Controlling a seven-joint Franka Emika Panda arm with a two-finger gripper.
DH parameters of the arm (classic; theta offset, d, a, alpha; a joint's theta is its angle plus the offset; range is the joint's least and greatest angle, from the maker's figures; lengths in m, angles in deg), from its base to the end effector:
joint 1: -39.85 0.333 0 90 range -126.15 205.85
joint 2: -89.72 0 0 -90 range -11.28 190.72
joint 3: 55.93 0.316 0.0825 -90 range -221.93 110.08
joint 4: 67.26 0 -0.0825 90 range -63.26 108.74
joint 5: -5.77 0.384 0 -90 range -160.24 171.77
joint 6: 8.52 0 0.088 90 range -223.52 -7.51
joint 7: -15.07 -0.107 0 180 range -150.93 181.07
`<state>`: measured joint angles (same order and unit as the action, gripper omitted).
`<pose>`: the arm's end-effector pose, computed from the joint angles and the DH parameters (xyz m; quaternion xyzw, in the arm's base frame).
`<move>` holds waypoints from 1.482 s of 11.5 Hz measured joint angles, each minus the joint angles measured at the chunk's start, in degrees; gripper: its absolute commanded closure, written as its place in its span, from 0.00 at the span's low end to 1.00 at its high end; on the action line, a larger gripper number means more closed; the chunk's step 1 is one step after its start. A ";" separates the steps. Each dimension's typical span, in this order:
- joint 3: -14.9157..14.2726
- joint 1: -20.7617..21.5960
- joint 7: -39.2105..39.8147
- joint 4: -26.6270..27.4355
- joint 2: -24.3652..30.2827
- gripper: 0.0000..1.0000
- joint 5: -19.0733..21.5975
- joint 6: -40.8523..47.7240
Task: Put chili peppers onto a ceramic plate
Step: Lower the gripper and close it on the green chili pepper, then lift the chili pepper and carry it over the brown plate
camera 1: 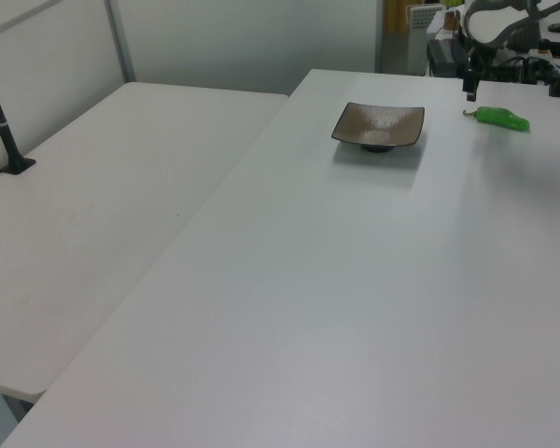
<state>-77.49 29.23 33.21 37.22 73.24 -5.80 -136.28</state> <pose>0.5467 -0.3320 0.4030 0.9871 -0.0545 0.0028 0.1504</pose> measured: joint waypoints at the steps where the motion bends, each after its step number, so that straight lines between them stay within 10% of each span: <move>1: -0.01 -1.19 0.95 0.02 -0.89 0.00 0.00 -0.65; 8: 0.08 -6.75 2.00 0.64 -8.28 0.01 0.02 -7.95; 11: 0.18 -7.13 2.00 0.66 -9.54 0.77 0.11 -8.02; 17: 0.57 -7.15 2.08 0.21 -9.77 0.85 5.46 -8.06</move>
<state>-76.91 22.08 35.29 37.43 63.47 -0.34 -144.34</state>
